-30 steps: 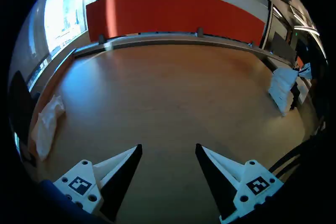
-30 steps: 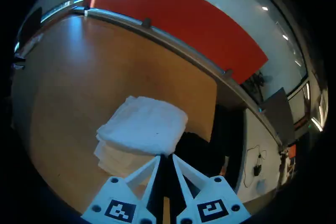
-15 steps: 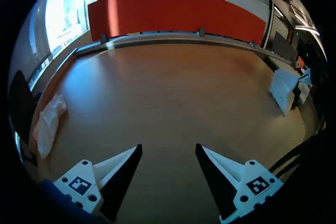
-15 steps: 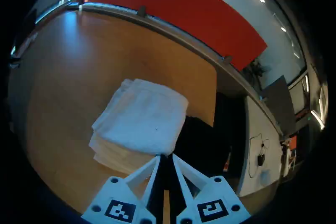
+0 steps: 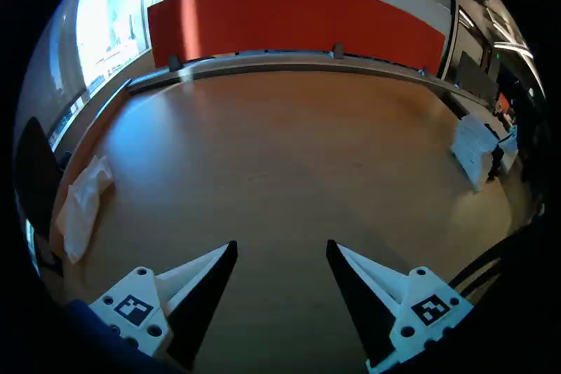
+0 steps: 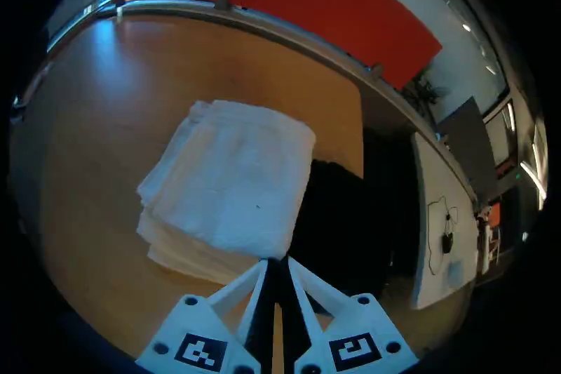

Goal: Fold towel

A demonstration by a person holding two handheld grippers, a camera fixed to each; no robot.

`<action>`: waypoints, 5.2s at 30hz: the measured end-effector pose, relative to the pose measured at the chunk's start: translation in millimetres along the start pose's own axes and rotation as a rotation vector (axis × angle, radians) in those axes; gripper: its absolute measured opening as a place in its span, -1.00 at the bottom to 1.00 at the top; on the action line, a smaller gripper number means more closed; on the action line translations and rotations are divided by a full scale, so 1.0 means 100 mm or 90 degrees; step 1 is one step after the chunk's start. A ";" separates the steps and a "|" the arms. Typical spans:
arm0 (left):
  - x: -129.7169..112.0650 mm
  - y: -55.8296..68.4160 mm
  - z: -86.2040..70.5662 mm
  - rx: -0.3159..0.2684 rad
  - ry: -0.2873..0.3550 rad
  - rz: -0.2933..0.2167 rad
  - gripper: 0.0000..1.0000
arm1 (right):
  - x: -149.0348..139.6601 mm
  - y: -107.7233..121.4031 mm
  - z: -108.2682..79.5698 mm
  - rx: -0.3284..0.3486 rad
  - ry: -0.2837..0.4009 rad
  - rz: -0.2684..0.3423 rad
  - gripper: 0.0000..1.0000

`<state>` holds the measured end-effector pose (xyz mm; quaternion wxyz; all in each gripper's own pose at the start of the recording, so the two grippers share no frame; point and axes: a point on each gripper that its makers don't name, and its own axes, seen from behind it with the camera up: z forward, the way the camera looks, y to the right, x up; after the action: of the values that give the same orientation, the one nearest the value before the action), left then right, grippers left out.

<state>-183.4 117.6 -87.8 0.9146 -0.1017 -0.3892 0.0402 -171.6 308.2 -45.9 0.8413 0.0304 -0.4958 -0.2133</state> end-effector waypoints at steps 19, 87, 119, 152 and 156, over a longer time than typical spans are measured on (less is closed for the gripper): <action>0.03 0.04 0.03 -0.002 -0.002 0.005 0.88 | -0.18 -0.01 0.08 -0.009 -0.015 0.012 -0.59; 0.05 0.03 0.07 -0.005 0.003 -0.010 0.88 | 0.44 -1.09 0.02 0.138 0.080 -0.034 -0.87; 0.07 -0.01 0.08 -0.002 0.004 -0.013 0.88 | 0.63 -1.22 -0.06 0.160 0.109 -0.044 0.33; 0.26 -0.06 0.05 0.002 0.029 -0.015 0.88 | 0.93 -1.14 -0.26 0.105 0.192 0.025 1.00; 0.30 -0.07 0.04 0.002 0.034 -0.014 0.88 | 1.06 -1.07 -0.34 0.080 0.233 0.069 1.00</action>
<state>-165.8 116.2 -62.6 0.9251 -0.0974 -0.3660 0.0280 -133.4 163.8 -4.1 0.9242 0.0940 -0.3476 -0.1271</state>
